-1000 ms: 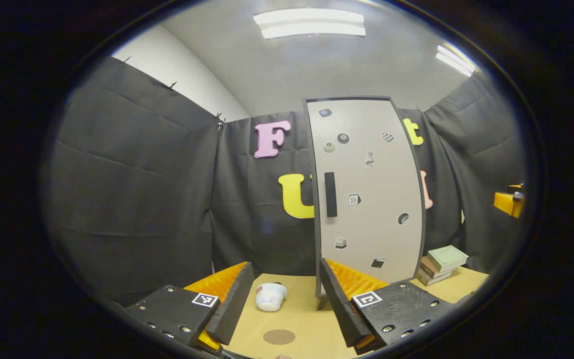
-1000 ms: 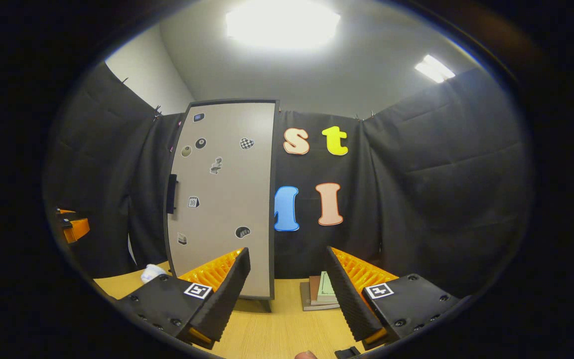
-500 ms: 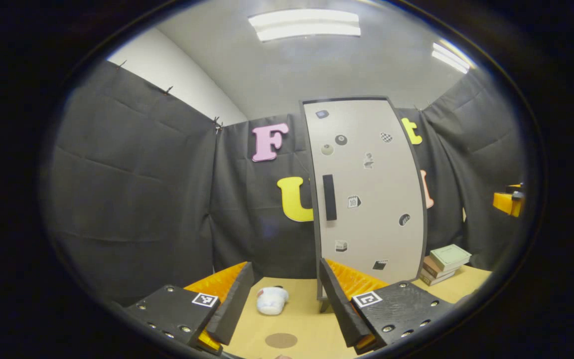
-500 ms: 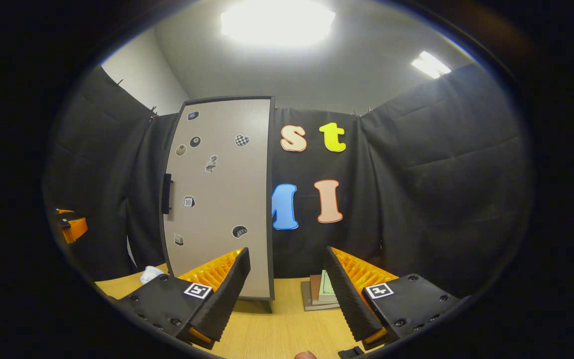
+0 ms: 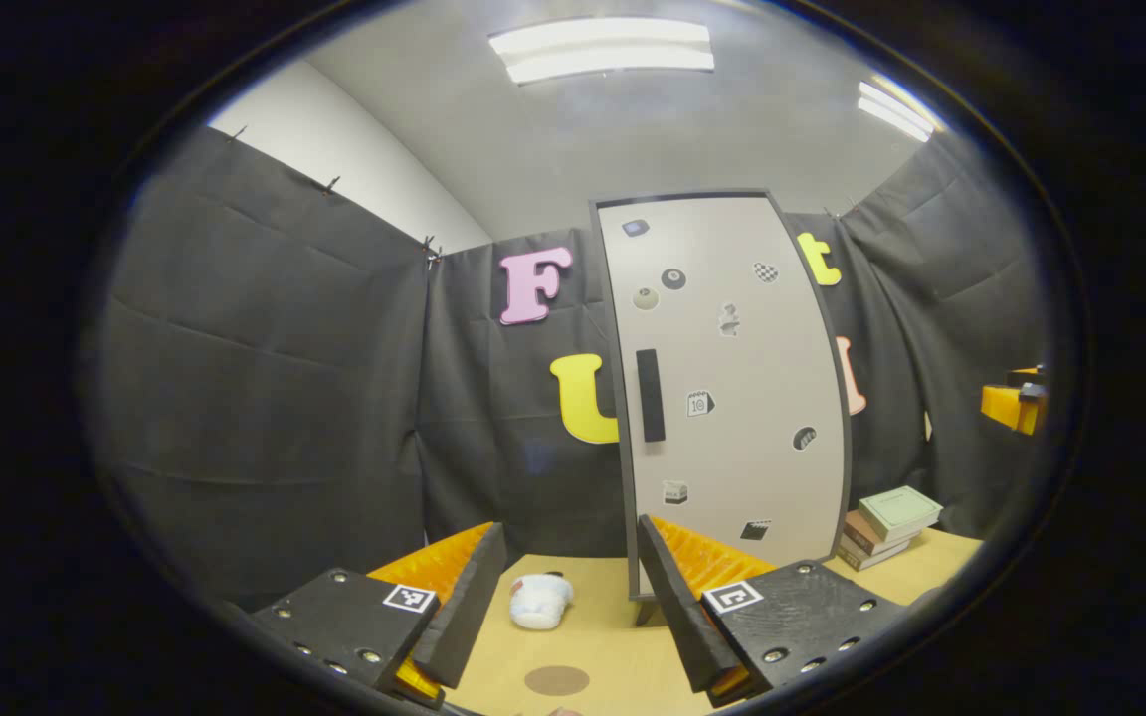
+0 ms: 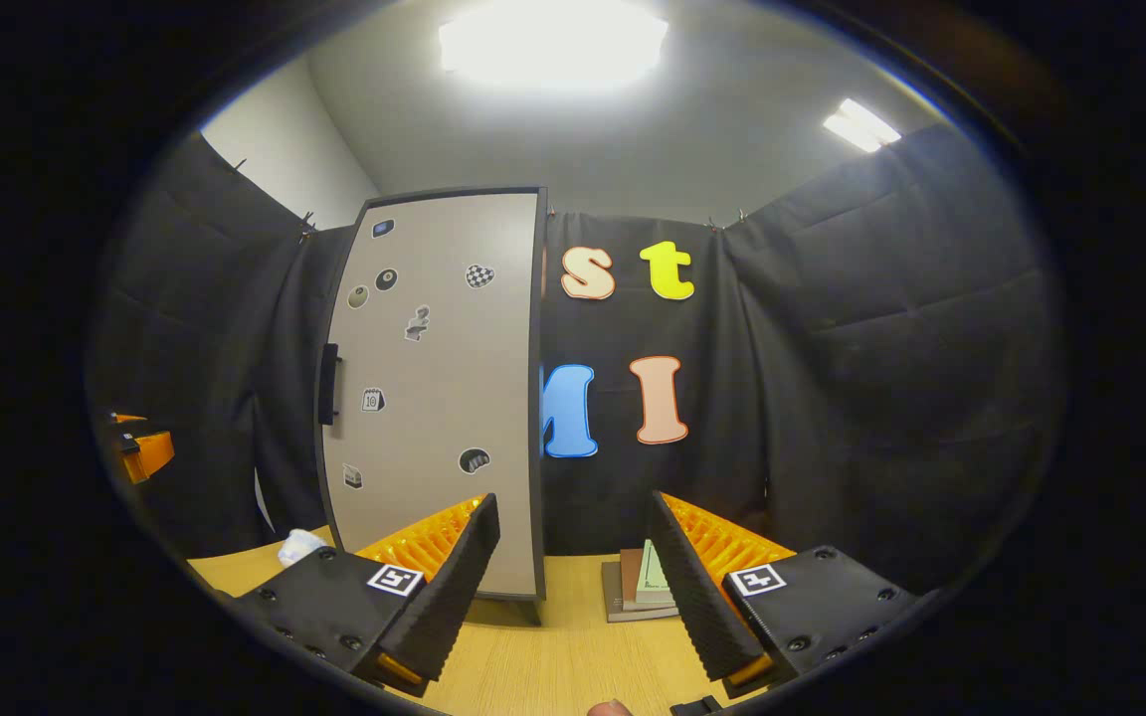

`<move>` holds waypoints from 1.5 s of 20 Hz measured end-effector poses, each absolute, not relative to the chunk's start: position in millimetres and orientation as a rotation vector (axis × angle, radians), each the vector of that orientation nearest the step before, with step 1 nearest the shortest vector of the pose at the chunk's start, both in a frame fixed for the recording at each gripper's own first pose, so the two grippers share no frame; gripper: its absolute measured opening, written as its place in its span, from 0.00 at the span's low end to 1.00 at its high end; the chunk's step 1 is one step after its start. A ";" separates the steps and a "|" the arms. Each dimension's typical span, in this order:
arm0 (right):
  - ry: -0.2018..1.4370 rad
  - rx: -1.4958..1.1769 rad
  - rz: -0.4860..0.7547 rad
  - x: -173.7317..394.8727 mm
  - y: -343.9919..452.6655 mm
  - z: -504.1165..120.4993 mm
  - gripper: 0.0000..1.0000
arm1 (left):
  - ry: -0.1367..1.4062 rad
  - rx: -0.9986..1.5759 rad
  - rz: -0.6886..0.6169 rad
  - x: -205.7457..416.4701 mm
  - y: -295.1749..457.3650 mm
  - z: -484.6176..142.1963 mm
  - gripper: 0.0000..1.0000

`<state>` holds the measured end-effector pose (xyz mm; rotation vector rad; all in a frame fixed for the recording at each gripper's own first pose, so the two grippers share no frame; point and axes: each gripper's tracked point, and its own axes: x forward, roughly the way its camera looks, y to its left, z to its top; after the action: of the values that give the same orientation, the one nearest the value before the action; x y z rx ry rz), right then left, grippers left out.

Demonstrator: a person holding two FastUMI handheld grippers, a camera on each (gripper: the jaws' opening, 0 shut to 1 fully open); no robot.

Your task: Open the cabinet door with the right hand, grasp the bottle in the cabinet with the left hand and place it on the coaster, then close the cabinet door with the right hand.

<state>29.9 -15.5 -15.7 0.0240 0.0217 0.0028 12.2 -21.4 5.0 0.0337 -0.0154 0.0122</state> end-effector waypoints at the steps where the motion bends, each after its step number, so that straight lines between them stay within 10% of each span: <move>1: 0.023 0.023 0.008 30.9 -17.7 -16.5 0.94 | -0.014 0.034 0.018 11.0 -22.9 5.0 0.82; 30: -0.019 0.084 0.238 139.5 127.8 39.3 0.96 | 0.054 0.004 0.201 33.0 75.5 -36.2 0.80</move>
<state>139.5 127.8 39.3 0.0838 -0.0190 0.2380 33.0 75.5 -36.2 0.0035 0.0537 0.2012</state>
